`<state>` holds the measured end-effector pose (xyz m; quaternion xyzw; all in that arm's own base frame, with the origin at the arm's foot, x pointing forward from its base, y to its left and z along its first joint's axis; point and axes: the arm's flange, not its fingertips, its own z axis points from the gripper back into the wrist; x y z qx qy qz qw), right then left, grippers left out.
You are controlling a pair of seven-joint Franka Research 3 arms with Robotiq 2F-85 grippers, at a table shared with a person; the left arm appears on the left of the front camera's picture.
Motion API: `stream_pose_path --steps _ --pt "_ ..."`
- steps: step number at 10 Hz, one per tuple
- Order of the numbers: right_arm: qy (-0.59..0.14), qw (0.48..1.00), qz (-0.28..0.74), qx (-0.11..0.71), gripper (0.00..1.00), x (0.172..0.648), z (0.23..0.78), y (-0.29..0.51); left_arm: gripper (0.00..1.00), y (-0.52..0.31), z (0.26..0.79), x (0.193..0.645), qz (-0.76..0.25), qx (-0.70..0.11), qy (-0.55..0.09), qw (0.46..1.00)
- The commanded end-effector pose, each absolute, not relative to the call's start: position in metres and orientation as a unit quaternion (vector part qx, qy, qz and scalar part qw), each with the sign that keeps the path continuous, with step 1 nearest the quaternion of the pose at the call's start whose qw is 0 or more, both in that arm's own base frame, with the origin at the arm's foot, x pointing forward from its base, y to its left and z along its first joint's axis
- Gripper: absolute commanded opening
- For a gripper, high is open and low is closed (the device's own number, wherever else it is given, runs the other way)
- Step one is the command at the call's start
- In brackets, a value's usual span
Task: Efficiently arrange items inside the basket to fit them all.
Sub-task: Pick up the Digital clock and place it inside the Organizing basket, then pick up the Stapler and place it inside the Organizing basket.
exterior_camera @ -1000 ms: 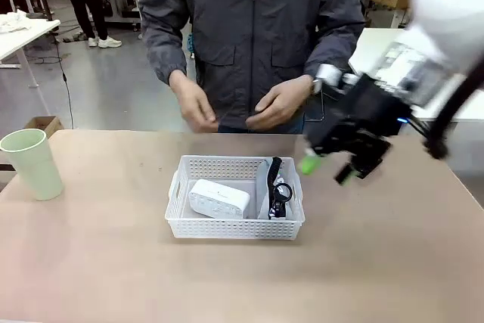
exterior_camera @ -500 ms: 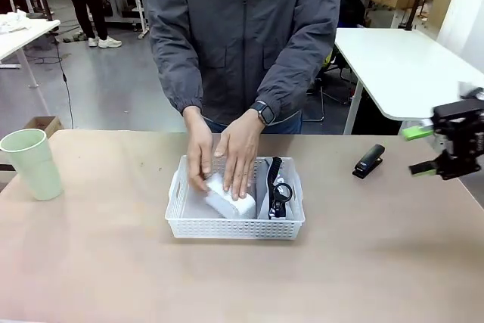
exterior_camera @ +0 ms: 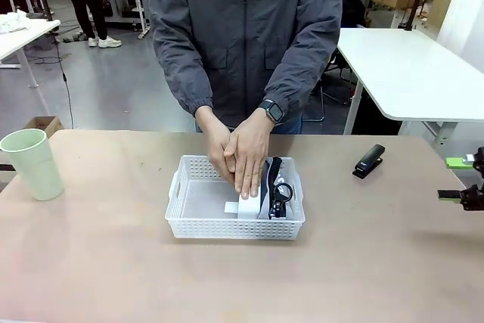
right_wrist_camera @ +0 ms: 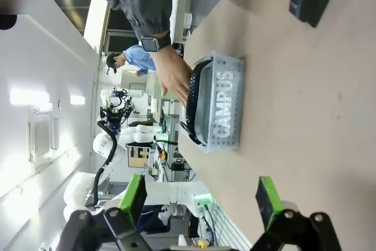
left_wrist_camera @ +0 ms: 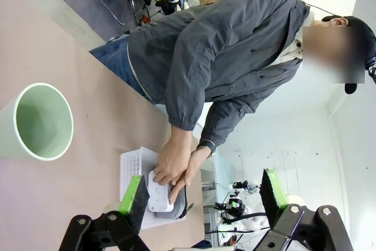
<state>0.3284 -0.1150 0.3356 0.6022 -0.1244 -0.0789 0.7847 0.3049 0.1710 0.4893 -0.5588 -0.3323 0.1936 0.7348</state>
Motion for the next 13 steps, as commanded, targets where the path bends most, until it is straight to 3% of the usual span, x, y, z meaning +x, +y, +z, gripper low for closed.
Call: stream_pose_path --steps 1,13 --pt "-0.112 0.788 -0.083 0.599 1.00 0.3319 0.3685 -0.0997 1.00 0.1706 0.4902 0.3046 0.186 -0.562 -0.339 0.731" --pt "-0.112 0.788 -0.083 0.599 1.00 0.3319 0.3685 -0.0997 1.00 0.1706 0.4902 0.3046 0.186 -0.562 -0.339 0.731"
